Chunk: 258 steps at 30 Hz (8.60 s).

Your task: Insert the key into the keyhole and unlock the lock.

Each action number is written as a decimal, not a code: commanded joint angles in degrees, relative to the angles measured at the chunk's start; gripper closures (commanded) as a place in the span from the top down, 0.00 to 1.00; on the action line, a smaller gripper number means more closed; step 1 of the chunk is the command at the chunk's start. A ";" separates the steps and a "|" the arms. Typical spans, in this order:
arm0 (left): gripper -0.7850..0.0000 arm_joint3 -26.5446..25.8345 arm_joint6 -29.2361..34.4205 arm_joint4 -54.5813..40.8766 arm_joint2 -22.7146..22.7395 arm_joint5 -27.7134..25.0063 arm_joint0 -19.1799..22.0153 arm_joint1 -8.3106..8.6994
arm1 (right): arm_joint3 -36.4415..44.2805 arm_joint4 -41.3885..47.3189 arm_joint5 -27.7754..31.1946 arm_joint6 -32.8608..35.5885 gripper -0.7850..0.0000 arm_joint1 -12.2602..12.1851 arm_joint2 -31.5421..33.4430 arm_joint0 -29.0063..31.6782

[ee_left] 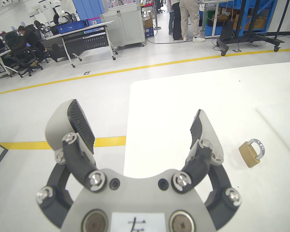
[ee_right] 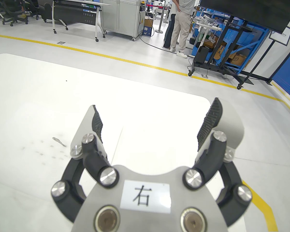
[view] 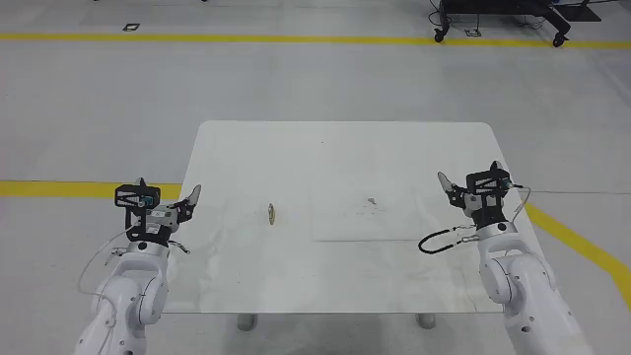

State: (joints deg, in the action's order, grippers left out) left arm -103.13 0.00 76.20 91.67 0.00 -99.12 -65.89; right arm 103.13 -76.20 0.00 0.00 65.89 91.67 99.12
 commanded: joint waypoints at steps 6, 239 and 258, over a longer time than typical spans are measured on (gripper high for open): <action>1.00 0.00 0.00 0.00 0.00 0.00 0.00 0.00 | 0.00 0.00 0.00 0.00 1.00 0.00 0.00 0.00; 0.00 38.07 37.04 -79.51 -35.76 -58.00 42.20 -5.12 | -36.82 48.91 58.00 -16.45 0.00 -6.27 -57.44 -50.48; 0.00 37.73 30.61 -72.93 -34.76 -58.00 41.67 -4.79 | -39.43 48.08 58.00 -22.95 1.00 -8.06 -63.37 -54.01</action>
State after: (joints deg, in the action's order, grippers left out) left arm -65.29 30.84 2.97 56.85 -58.00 -57.44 -70.79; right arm 63.96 -28.05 58.00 -22.48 58.01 28.40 45.29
